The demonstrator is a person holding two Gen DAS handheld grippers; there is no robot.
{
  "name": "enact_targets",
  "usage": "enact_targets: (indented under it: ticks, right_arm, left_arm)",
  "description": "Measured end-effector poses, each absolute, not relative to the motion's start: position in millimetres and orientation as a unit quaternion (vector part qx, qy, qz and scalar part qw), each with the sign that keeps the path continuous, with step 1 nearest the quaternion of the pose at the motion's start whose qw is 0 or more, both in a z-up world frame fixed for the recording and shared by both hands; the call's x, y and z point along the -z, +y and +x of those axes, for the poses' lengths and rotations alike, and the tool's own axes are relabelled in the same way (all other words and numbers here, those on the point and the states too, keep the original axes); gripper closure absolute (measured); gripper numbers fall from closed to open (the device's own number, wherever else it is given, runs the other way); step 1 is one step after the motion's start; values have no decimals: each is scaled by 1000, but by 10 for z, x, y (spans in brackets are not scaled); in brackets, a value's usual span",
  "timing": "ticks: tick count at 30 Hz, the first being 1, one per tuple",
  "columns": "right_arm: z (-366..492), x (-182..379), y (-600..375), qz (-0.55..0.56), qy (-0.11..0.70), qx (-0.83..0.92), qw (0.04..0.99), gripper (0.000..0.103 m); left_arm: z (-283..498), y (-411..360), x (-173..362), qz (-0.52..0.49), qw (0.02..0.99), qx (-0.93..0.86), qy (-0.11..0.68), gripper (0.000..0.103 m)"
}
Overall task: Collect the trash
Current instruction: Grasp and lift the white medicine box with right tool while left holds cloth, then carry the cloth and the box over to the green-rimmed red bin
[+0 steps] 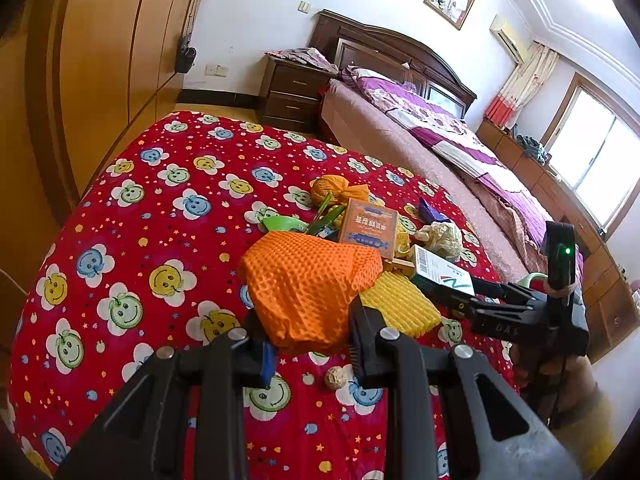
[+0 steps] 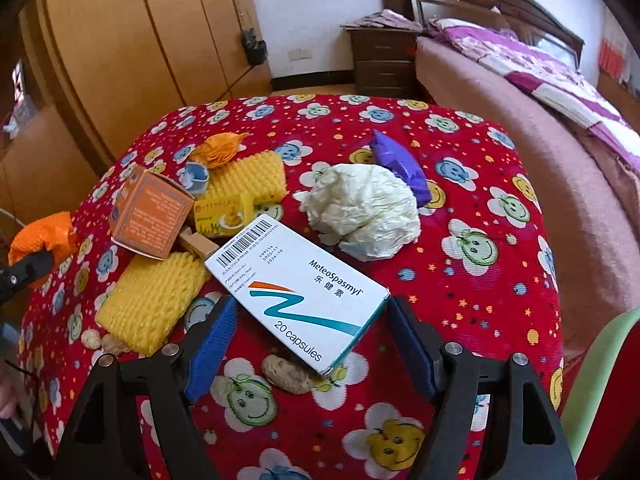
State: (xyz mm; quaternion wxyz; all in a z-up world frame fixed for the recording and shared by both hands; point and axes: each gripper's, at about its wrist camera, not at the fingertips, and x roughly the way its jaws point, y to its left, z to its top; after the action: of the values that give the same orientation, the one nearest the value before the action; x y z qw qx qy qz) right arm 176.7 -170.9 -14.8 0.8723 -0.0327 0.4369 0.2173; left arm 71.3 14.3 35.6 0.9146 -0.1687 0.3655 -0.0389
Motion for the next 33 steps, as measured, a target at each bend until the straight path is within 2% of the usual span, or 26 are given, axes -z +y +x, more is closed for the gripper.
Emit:
enact_targets:
  ticks: [2, 8, 17, 33]
  right_arm:
    - [1714, 153, -1700, -25, 436, -211, 874, 34]
    - [1558, 121, -1740, -11, 423, -200, 884, 40]
    - [1171, -186, -2014, 62, 374, -173, 909, 41]
    - [377, -554, -2439, 122, 315, -129, 932, 40]
  left_arm:
    - [706, 144, -358, -168, 915, 39, 365, 75]
    - [669, 161, -383, -168, 916, 36, 363, 75]
    - [551, 152, -443, -172, 918, 42, 356, 75]
    - [338, -133, -692, -153, 926, 83, 336, 75]
